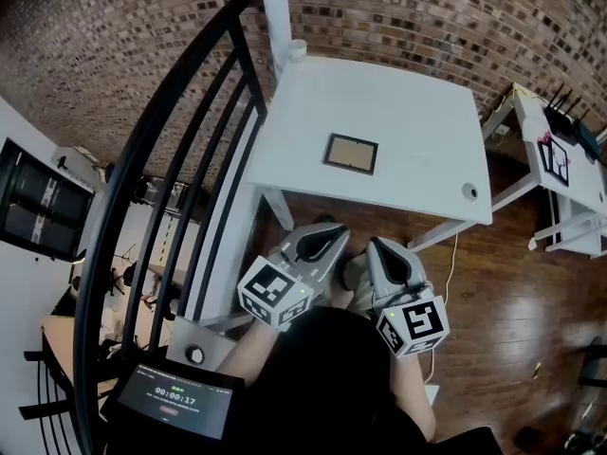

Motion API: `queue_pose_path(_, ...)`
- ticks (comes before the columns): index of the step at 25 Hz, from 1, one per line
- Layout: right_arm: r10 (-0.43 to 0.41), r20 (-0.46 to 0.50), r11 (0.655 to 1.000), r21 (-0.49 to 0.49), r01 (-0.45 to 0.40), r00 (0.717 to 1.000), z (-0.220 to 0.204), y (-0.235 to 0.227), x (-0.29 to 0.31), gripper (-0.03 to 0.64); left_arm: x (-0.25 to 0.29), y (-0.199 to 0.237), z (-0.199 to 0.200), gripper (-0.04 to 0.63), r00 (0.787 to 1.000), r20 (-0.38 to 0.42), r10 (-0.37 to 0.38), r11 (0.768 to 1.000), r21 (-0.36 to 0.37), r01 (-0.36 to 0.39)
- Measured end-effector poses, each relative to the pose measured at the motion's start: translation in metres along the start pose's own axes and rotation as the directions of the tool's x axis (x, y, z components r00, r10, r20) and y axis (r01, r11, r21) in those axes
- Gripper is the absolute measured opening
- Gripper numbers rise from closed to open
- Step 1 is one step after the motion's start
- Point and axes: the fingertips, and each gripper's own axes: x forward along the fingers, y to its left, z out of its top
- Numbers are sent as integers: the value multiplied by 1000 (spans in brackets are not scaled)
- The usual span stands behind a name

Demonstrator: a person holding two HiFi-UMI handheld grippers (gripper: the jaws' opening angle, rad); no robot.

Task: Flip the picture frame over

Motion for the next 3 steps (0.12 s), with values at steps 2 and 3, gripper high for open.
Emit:
queue_pose_path(2, -1, -2, 1000, 1, 1, 1000, 0, 1, 0, -8, -1, 0, 0, 15, 1000, 0, -1, 1000, 0, 1)
queue_pose_path(3, -1, -3, 1000, 1, 1, 1000, 0, 1, 0, -8, -1, 1, 0, 15, 1000, 0, -1, 1000, 0, 1)
